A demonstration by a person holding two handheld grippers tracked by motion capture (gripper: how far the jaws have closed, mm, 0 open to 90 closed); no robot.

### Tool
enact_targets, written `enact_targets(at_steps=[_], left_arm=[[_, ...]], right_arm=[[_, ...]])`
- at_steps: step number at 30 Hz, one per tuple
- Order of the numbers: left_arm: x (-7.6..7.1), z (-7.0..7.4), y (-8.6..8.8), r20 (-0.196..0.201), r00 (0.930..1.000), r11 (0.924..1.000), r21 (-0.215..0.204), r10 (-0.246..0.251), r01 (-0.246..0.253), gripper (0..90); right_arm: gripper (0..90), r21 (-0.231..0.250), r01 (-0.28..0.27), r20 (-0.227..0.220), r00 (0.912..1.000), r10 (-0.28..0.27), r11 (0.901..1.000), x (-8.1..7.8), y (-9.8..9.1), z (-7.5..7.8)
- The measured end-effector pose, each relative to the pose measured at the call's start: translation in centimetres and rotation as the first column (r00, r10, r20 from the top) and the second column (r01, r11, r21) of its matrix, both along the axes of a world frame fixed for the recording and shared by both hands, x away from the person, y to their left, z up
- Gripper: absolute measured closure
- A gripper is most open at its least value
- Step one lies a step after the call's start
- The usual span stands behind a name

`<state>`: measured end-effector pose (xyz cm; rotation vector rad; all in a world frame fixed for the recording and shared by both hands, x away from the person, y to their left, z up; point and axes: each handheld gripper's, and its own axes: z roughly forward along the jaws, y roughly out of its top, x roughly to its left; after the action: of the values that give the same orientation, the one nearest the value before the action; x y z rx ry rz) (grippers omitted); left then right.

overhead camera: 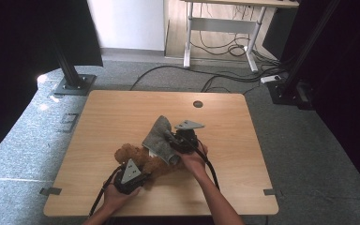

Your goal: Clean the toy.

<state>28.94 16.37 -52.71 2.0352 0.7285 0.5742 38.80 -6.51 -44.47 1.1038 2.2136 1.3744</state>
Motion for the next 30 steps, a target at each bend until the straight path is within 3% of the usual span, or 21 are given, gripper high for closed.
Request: enact_targets(at_steps=[5,6,9,10,15,19,22,25,30], left_arm=[[-0.1,0.0,-0.1,0.005,1.0000,1.0000,0.009,-0.002,0.002,69.2],[-0.1,-0.1,-0.1,0.002,1.0000,1.0000,0.005,0.000,0.000,69.2],[-0.2,-0.1,0.1,-0.002,1.0000,1.0000,0.001,-0.001,0.001,69.2],[-0.2,-0.1,0.0,-0.001,1.0000,1.0000,0.002,-0.003,0.003,69.2],[-0.2,0.0,-0.1,0.001,1.0000,0.9999,0.011,-0.007,0.007,69.1],[-0.2,0.0,-0.1,0.000,1.0000,1.0000,0.007,-0.002,0.002,69.2],[0.0,0.0,0.2,-0.015,0.9999,1.0000,-0.007,0.002,-0.002,69.2],[0.2,0.1,0.3,-0.023,0.9997,0.9999,-0.016,0.003,-0.004,69.2],[0.2,0.1,0.4,-0.028,0.9996,0.9998,-0.019,0.004,-0.005,69.1]], right_arm=[[79.3,0.043,0.034,0.001,0.9994,-0.034,0.9985,-0.3,-2.3,-0.3],[79.4,0.056,0.082,0.023,0.9963,-0.083,0.9951,-0.6,-3.6,-0.2],[79.4,0.049,0.113,0.018,0.9933,-0.114,0.9924,-0.6,-4.9,-0.3],[79.5,0.048,0.136,-0.002,0.9907,-0.136,0.9896,-0.5,-6.3,-0.8],[79.4,0.060,0.172,-0.047,0.9845,-0.169,0.9833,-0.4,-8.9,-2.5],[79.5,0.090,0.216,-0.084,0.9743,-0.209,0.9722,-0.4,-10.8,-4.1],[79.6,0.086,0.235,-0.110,0.9680,-0.226,0.9681,-0.4,-12.1,-5.2],[79.6,0.091,0.237,-0.139,0.9648,-0.223,0.9672,-0.4,-12.6,-6.0],[79.7,0.047,0.233,-0.200,0.9551,-0.219,0.9714,-0.4,-13.0,-8.3]])
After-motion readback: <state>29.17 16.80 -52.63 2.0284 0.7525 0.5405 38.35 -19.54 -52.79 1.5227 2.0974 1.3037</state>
